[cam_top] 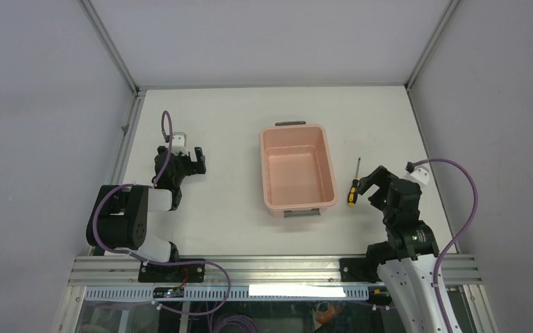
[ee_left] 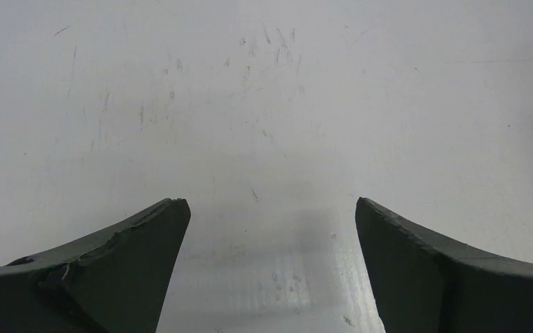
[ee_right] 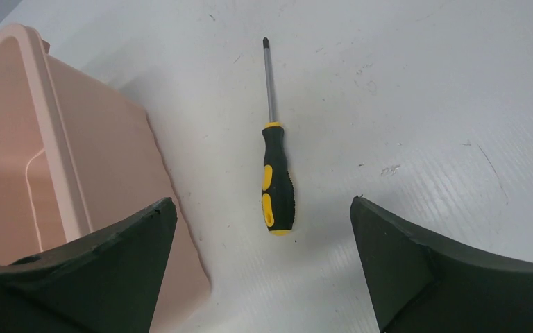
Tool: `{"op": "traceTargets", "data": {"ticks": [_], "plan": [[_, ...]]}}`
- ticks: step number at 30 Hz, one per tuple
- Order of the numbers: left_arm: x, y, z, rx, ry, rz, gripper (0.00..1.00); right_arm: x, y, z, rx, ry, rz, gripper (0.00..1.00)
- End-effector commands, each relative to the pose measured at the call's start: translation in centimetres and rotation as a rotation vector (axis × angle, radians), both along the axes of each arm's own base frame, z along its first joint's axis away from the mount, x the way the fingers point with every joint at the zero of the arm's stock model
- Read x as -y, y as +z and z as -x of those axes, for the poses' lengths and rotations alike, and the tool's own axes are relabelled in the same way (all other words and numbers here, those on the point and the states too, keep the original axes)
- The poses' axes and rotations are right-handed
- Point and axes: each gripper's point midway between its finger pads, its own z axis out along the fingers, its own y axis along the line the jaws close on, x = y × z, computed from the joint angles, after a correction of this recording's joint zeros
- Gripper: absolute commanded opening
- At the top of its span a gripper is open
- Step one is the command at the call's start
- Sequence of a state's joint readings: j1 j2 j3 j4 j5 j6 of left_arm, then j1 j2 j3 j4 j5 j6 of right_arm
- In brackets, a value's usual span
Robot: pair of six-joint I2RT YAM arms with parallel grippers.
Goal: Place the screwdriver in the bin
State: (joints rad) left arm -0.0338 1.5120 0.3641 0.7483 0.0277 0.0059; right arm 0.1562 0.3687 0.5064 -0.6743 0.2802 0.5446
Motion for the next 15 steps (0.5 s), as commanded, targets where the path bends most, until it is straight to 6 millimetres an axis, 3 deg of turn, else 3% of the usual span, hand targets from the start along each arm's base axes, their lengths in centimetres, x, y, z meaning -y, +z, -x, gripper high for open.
{"op": "traceTargets", "data": {"ticks": [1, 6, 10, 12, 15], "plan": [[0.7, 2.3, -1.2, 0.084, -0.015, 0.02, 0.99, 0.3, 5.4, -1.1, 0.155, 0.003, 0.023, 0.99], [0.7, 2.2, -1.2, 0.082, -0.014, 0.02, 0.99, -1.0, 14.1, -2.5, 0.341, 0.152, 0.127, 0.99], [0.6, 2.2, -1.2, 0.083, -0.013, 0.02, 0.99, -1.2, 19.6, -4.4, 0.337, 0.188, 0.2, 0.99], [0.6, 2.2, -1.2, 0.083, -0.014, 0.02, 0.99, -1.2, 21.3, -6.4, 0.245, 0.204, 0.237, 0.99], [0.7, 2.2, -1.2, 0.083, -0.014, 0.02, 0.99, -1.1, 21.4, -9.3, 0.062, 0.204, 0.263, 0.99]]}}
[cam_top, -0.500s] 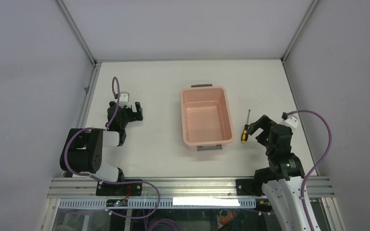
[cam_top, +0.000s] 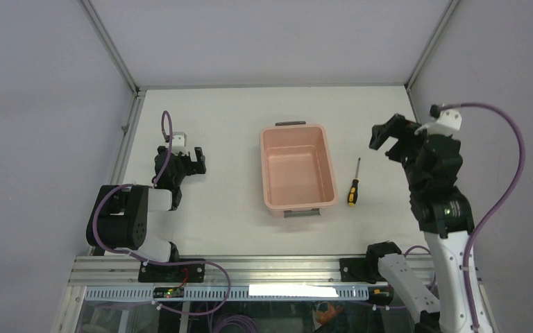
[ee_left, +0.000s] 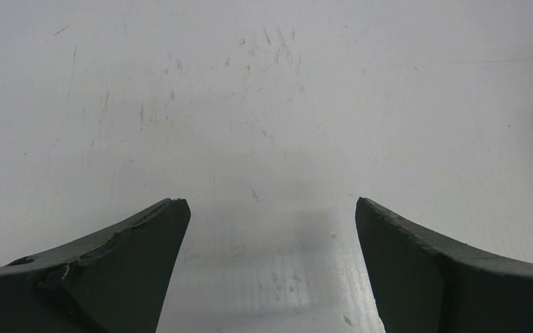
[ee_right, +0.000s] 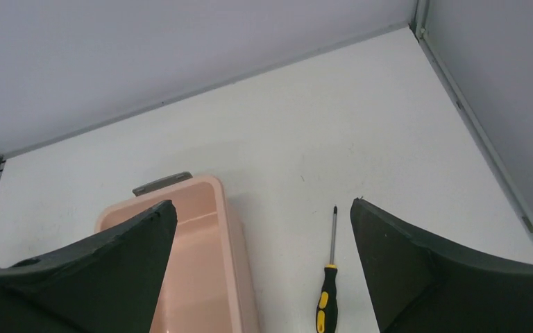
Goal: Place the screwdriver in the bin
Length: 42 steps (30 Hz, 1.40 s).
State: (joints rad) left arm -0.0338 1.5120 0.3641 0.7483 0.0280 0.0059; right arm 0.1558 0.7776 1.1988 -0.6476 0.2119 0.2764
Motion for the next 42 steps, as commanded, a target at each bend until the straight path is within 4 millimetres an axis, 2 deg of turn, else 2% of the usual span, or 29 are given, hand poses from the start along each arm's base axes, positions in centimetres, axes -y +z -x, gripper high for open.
{"op": "traceTargets", "data": {"ticks": [1, 2, 3, 5, 9, 13, 16, 19, 22, 24, 25, 29, 31, 34, 39, 42], "plan": [[0.6, 2.3, -1.2, 0.085, -0.013, 0.02, 0.99, 0.2, 0.4, -4.0, -0.28, -0.004, 0.114, 0.99], [0.6, 2.3, -1.2, 0.084, -0.014, 0.02, 0.99, 0.3, -1.1, -5.2, -0.372, -0.012, 0.125, 0.99], [0.6, 2.2, -1.2, 0.083, -0.013, 0.02, 0.99, 0.3, -1.4, -5.5, -0.453, -0.016, 0.12, 0.99], [0.7, 2.2, -1.2, 0.084, -0.014, 0.02, 0.99, 0.0, -4.1, -6.6, -0.615, 0.004, 0.109, 0.99], [0.6, 2.2, -1.2, 0.083, -0.014, 0.02, 0.99, -0.7, -11.5, -7.7, -0.866, 0.051, 0.073, 0.98], [0.7, 2.2, -1.2, 0.083, -0.014, 0.02, 0.99, -1.2, -20.1, -6.6, -1.068, 0.077, 0.017, 0.9], [0.6, 2.3, -1.2, 0.084, -0.014, 0.02, 0.99, -2.4, -25.6, -5.0, -1.157, 0.116, -0.046, 0.83], [0.7, 2.2, -1.2, 0.083, -0.014, 0.02, 0.99, -2.1, -30.1, -2.9, -1.241, 0.093, -0.042, 0.78], [0.7, 2.2, -1.2, 0.083, -0.014, 0.02, 0.99, -1.8, -32.8, -1.7, -1.293, 0.079, -0.033, 0.69], [0.7, 2.2, -1.2, 0.082, -0.014, 0.02, 0.99, -0.9, -33.8, -1.1, -1.321, 0.047, 0.008, 0.63], [0.6, 2.2, -1.2, 0.082, -0.013, 0.02, 0.99, -0.7, -34.2, -0.9, -1.332, 0.04, 0.021, 0.59], [0.7, 2.2, -1.2, 0.083, -0.014, 0.02, 0.99, -0.3, -34.4, -0.8, -1.353, 0.049, 0.047, 0.28], [0.7, 2.2, -1.2, 0.082, -0.014, 0.02, 0.99, -0.1, -33.6, -1.0, -1.352, 0.056, 0.063, 0.01], [0.6, 2.2, -1.2, 0.083, -0.013, 0.02, 0.99, 0.2, -30.4, -1.4, -1.32, 0.06, 0.083, 0.0], [0.7, 2.2, -1.2, 0.083, -0.014, 0.02, 0.99, -0.2, -22.7, -1.0, -1.257, 0.071, 0.06, 0.0], [0.6, 2.2, -1.2, 0.082, -0.013, 0.02, 0.99, -0.3, -19.2, -0.7, -1.235, 0.072, 0.054, 0.0]]}}
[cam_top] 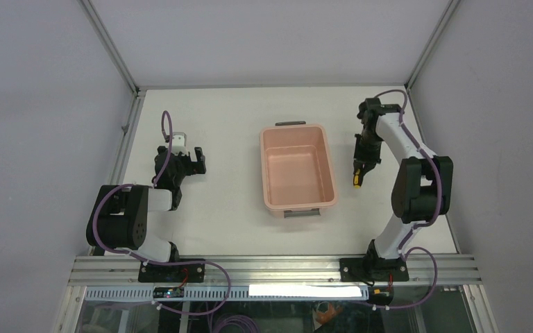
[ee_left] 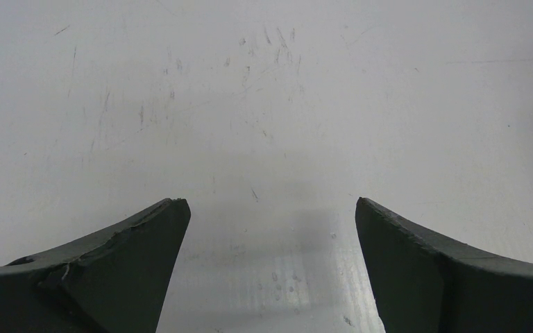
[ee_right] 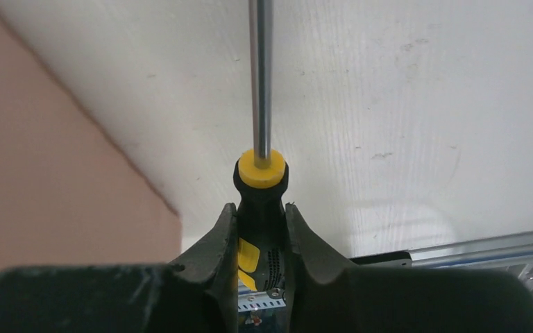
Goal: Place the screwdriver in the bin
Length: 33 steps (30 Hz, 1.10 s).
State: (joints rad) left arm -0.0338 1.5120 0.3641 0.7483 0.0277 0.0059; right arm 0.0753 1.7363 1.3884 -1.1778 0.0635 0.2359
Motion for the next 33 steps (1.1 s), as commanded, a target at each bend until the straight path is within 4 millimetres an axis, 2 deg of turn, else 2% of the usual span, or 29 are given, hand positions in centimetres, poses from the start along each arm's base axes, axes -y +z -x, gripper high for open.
{"op": "traceTargets", "data": {"ticks": [1, 4, 6, 8, 11, 12, 15, 17, 19, 24, 28, 33], "plan": [[0.6, 2.2, -1.2, 0.083, -0.014, 0.021, 0.99, 0.2, 8.7, 1.6, 0.08, -0.001, -0.004, 0.0], [0.6, 2.2, -1.2, 0.082, -0.013, 0.02, 0.99, 0.2, 11.5, 2.1, 0.13, -0.009, 0.004, 0.0], [0.7, 2.3, -1.2, 0.084, -0.014, 0.02, 0.99, 0.1, 12.7, 2.4, 0.156, -0.016, 0.01, 0.0], [0.7, 2.2, -1.2, 0.083, -0.014, 0.02, 0.99, -0.9, 13.3, 2.5, 0.182, -0.004, 0.001, 0.0], [0.7, 2.2, -1.2, 0.082, -0.015, 0.02, 0.99, -5.1, 14.3, 2.0, 0.259, 0.075, -0.037, 0.0], [0.7, 2.3, -1.2, 0.083, -0.015, 0.02, 0.99, -7.8, 14.6, 1.9, 0.297, 0.123, -0.062, 0.0], [0.7, 2.2, -1.2, 0.082, -0.015, 0.021, 0.99, -12.6, 14.4, 2.0, 0.348, 0.221, -0.053, 0.0], [0.6, 2.2, -1.2, 0.083, -0.014, 0.02, 0.99, -15.0, 13.4, 1.9, 0.353, 0.258, -0.024, 0.0], [0.7, 2.2, -1.2, 0.083, -0.014, 0.02, 0.99, -17.3, 11.5, 2.0, 0.336, 0.299, -0.013, 0.0], [0.7, 2.2, -1.2, 0.083, -0.014, 0.02, 0.99, -21.8, 5.0, 2.6, 0.24, 0.368, -0.028, 0.0], [0.7, 2.2, -1.2, 0.082, -0.015, 0.02, 0.99, -22.9, 0.4, 2.9, 0.191, 0.375, -0.014, 0.0], [0.7, 2.2, -1.2, 0.082, -0.015, 0.02, 0.99, -22.2, -3.7, 3.3, 0.15, 0.357, 0.038, 0.0]]}}
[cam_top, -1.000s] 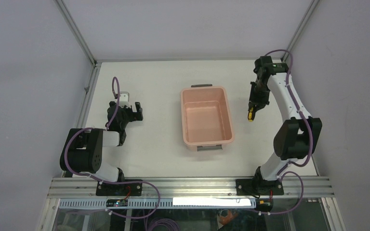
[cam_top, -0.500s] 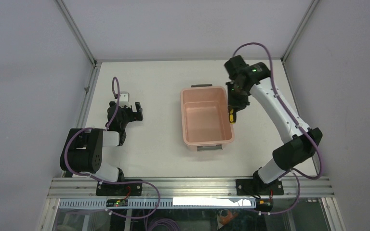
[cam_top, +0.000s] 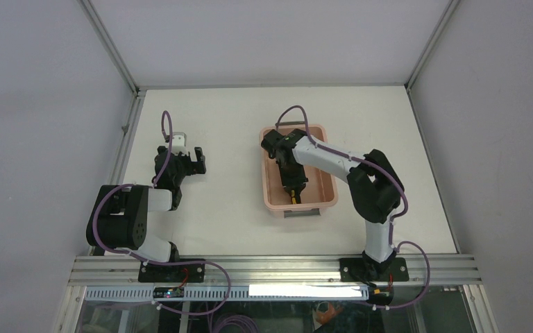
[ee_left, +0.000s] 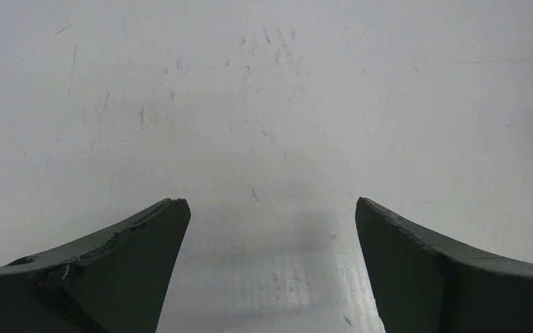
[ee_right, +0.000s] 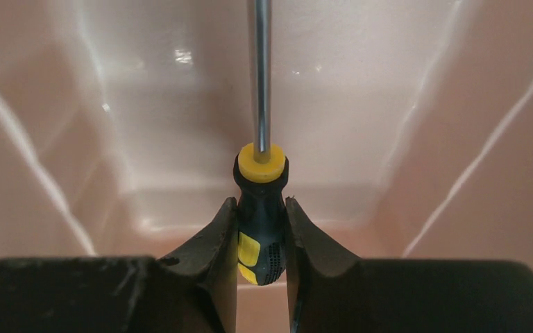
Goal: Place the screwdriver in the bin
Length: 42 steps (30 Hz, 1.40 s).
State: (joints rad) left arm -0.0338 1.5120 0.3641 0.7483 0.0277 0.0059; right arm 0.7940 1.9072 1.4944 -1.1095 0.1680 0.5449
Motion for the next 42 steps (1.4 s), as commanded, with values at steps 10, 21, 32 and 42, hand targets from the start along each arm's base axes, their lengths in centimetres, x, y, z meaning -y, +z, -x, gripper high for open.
{"op": "traceTargets", "data": {"ticks": [10, 21, 32, 42], "plan": [[0.7, 2.2, -1.2, 0.083, -0.014, 0.02, 0.99, -0.3, -1.6, -1.4, 0.112, -0.075, -0.025, 0.44], [0.6, 2.2, -1.2, 0.083, -0.014, 0.02, 0.99, 0.4, 6.7, -2.4, 0.271, -0.06, -0.065, 0.56], [0.7, 2.2, -1.2, 0.082, -0.015, 0.02, 0.99, 3.7, 17.1, -3.7, 0.546, 0.094, -0.107, 0.99], [0.6, 2.2, -1.2, 0.082, -0.013, 0.02, 0.99, 12.3, 18.9, -6.4, 0.804, -0.005, -0.184, 0.99]]}}
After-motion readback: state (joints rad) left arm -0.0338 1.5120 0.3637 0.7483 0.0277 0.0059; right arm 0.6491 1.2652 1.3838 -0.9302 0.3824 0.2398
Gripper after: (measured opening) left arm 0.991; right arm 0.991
